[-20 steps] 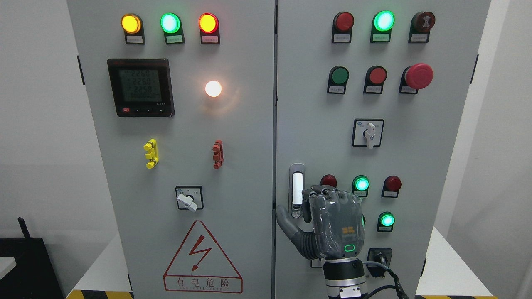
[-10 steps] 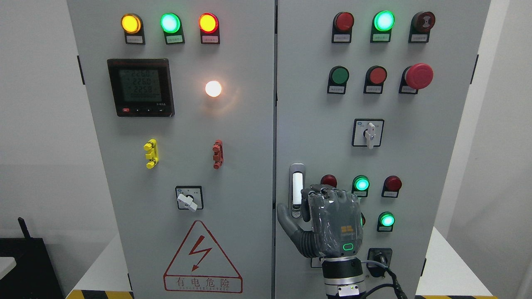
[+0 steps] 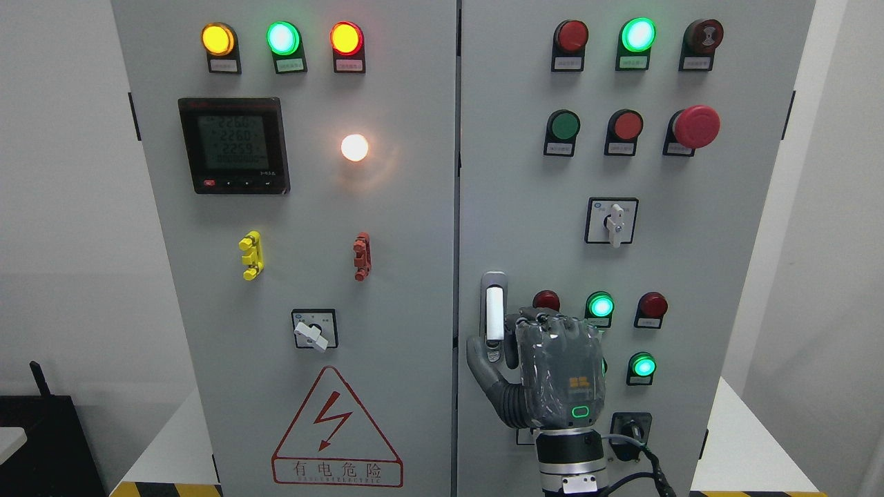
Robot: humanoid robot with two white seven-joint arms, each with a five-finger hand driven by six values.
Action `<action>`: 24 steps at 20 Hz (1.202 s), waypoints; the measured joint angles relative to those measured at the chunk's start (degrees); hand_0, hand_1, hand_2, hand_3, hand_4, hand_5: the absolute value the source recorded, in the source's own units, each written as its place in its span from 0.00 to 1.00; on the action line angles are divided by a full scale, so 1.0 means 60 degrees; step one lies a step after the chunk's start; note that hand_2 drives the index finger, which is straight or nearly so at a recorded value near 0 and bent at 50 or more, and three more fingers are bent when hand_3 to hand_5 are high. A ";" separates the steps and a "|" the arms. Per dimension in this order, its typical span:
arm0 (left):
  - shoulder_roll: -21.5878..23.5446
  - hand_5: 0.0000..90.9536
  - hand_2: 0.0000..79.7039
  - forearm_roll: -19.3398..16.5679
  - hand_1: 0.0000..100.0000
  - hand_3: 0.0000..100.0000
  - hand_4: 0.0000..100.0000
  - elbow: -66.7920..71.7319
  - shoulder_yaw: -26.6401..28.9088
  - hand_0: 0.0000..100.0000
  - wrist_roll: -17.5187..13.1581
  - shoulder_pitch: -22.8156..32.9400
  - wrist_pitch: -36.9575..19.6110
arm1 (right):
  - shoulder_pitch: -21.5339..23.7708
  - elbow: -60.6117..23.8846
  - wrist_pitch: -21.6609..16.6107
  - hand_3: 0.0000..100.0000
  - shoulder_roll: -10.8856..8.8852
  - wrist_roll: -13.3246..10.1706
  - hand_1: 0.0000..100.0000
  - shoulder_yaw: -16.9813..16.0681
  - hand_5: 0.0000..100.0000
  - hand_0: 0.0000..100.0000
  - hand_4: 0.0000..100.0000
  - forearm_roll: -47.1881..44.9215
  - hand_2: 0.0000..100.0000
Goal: Release door handle
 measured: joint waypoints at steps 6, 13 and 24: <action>0.0000 0.00 0.00 0.0000 0.39 0.00 0.00 0.0000 0.0000 0.12 0.0000 0.0000 0.0000 | 0.0017 0.0014 0.0013 1.00 0.0005 -0.0003 0.70 -0.0005 1.00 0.32 1.00 0.0000 0.99; 0.0000 0.00 0.00 0.0000 0.39 0.00 0.00 0.0000 0.0000 0.12 0.0000 0.0000 0.0000 | 0.0022 0.0027 0.0016 1.00 0.0009 -0.0003 0.71 -0.0024 1.00 0.35 1.00 -0.0004 0.99; 0.0000 0.00 0.00 0.0000 0.39 0.00 0.00 0.0000 0.0000 0.12 -0.0001 0.0000 0.0000 | 0.0052 0.0033 0.0016 1.00 0.0012 -0.0052 0.68 -0.0138 1.00 0.40 1.00 -0.0013 0.99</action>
